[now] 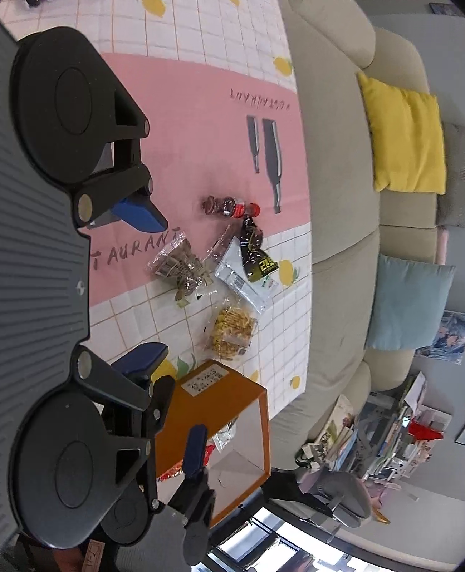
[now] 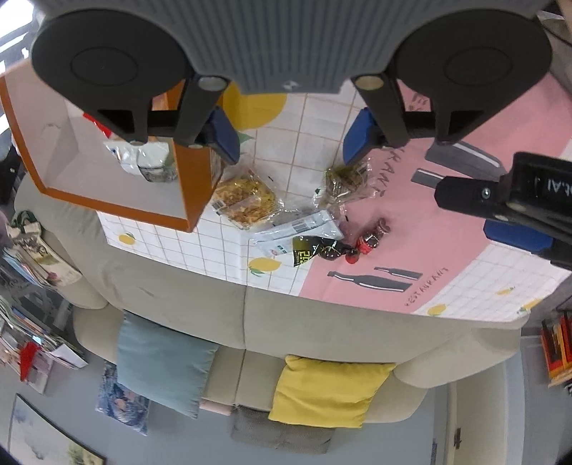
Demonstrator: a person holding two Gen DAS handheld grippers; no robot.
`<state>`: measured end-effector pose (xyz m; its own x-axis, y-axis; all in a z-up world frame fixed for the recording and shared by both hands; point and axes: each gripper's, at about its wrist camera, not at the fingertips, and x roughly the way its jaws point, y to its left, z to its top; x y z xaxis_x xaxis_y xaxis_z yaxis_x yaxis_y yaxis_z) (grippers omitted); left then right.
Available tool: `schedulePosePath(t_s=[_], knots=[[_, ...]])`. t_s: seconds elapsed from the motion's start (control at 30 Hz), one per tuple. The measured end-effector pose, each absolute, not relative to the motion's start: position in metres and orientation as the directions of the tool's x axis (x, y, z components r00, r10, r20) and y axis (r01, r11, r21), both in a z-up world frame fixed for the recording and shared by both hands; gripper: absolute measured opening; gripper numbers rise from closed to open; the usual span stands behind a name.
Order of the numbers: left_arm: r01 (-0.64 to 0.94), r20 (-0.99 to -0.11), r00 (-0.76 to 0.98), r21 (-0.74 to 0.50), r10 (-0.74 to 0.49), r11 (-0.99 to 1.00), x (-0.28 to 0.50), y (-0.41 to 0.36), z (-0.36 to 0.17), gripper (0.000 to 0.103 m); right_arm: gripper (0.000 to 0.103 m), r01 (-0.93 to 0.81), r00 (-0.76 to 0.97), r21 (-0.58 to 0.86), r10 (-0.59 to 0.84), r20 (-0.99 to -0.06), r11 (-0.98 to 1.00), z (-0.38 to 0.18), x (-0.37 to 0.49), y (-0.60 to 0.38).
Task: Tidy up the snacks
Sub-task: 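Withdraw both tools from the box toward the remaining snacks, then grasp green-label nut pack with left tool while right tool grasps yellow cracker bag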
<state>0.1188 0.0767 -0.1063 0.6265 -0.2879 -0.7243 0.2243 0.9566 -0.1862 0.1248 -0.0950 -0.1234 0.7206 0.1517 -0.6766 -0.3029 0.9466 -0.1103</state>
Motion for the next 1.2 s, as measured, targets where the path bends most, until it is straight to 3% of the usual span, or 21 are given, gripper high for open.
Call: schedulePosePath(t_s=[0.37, 0.63, 0.87, 0.97, 1.07, 1.13, 1.17, 1.2], knots=[[0.248, -0.782, 0.56, -0.157, -0.274, 0.956, 0.175, 0.07, -0.158, 0.08, 0.047, -0.393, 0.714, -0.31, 0.074, -0.697, 0.866, -0.171, 0.175, -0.084], [0.282, -0.821, 0.515, -0.112, -0.249, 0.953, 0.207, 0.058, -0.188, 0.08, 0.046, -0.431, 0.699, -0.371, 0.044, -0.714, 0.822, -0.206, 0.203, -0.078], [0.294, -0.843, 0.481, -0.101, -0.239, 0.95, 0.225, 0.046, -0.209, 0.08, 0.045, -0.397, 0.719, -0.499, -0.077, -0.691, 0.77, -0.229, 0.217, -0.065], [0.282, -0.85, 0.475, -0.098, -0.228, 0.954, 0.23, 0.044, -0.213, 0.08, 0.033, -0.384, 0.702, -0.499, -0.106, -0.704, 0.777, -0.238, 0.224, -0.065], [0.279, -0.849, 0.475, -0.102, -0.23, 0.955, 0.231, 0.043, -0.214, 0.065, 0.023, -0.369, 0.706, -0.508, -0.12, -0.698, 0.778, -0.242, 0.227, -0.066], [0.277, -0.85, 0.48, -0.09, -0.219, 0.957, 0.23, 0.042, -0.214, 0.044, 0.015, -0.363, 0.717, -0.517, -0.122, -0.686, 0.775, -0.243, 0.228, -0.066], [0.28, -0.848, 0.484, -0.085, -0.217, 0.956, 0.229, 0.041, -0.213, 0.043, 0.005, -0.359, 0.723, -0.526, -0.126, -0.679, 0.771, -0.244, 0.227, -0.065], [0.278, -0.846, 0.486, -0.087, -0.218, 0.957, 0.227, 0.042, -0.212, 0.041, 0.005, -0.359, 0.727, -0.531, -0.128, -0.675, 0.767, -0.244, 0.227, -0.064]])
